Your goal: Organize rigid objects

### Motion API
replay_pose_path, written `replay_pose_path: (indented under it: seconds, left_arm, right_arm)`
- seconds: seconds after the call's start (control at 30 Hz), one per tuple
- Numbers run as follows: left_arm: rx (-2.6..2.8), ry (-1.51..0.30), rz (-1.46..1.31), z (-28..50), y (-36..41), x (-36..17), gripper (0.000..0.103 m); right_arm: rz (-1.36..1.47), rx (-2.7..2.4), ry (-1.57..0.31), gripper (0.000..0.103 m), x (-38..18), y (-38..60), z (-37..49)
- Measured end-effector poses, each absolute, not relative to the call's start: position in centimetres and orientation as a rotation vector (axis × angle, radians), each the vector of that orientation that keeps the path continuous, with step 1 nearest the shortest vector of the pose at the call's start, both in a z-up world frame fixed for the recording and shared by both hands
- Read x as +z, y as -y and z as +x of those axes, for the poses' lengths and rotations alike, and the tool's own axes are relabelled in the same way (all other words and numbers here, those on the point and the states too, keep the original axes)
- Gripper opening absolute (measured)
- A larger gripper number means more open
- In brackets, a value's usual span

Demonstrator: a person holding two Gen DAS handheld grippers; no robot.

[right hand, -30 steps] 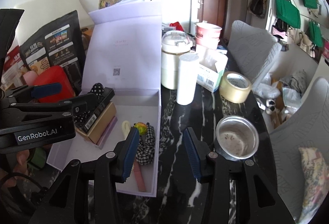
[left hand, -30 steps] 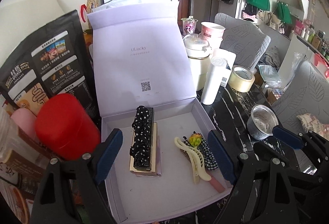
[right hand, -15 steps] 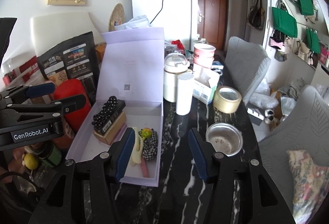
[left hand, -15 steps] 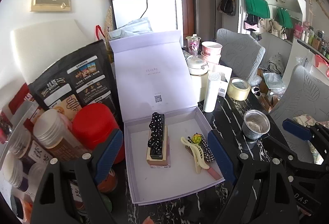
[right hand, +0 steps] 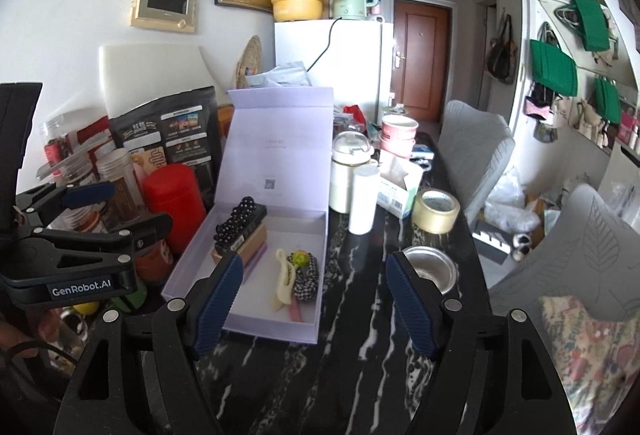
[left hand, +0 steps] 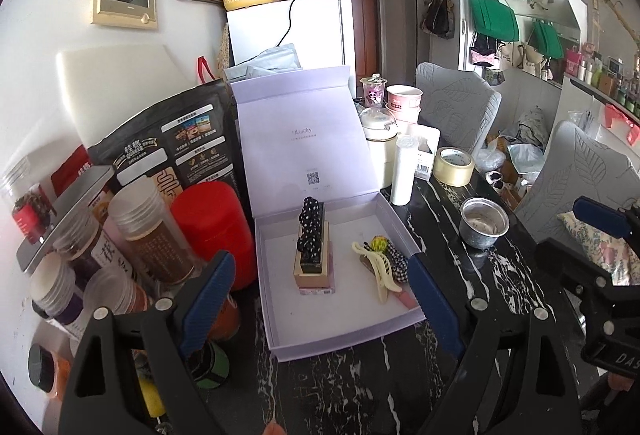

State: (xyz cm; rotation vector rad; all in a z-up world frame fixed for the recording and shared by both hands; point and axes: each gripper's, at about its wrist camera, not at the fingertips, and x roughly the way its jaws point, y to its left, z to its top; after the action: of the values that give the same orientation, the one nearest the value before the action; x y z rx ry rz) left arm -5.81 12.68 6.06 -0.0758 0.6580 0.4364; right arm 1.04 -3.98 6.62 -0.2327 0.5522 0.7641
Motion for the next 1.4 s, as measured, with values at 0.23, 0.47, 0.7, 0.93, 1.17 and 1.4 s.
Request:
replay_pose_path:
  seconds: [0.23, 0.47, 0.7, 0.93, 1.17, 1.4]
  left_arm:
    - [0.481, -0.652, -0.070, -9.0, -12.3, 5.5, 0.089]
    - [0.498, -0.664, -0.072, -11.0, -12.0, 4.3, 0.089]
    - [0.500, -0.686, -0.085, -12.4, -11.6, 3.0, 0.089]
    - [0.511, -0.690, -0.095, -13.3, -11.3, 2.5, 0.089]
    - [0.478, -0.703, -0.109, -13.4, -11.0, 2.5, 0.089]
    - [0.480, -0.704, -0.101, -13.4, -10.8, 2.5, 0.089]
  right_arm:
    - [-0.230, 0.783, -0.545, 0.076, 6.0, 4.6, -1.4]
    - [-0.240, 0.794, -0.562, 0.079, 4.8, 4.4, -3.4]
    - [-0.229, 0.796, -0.597, 0.079, 3.2, 4.6, -5.2]
    - [-0.235, 0.787, -0.603, 0.079, 2.8, 4.8, -6.0]
    - [-0.233, 0.790, -0.598, 0.079, 2.9, 4.9, -6.1]
    - [-0.228, 0.786, -0.609, 0.079, 2.7, 5.1, -5.9]
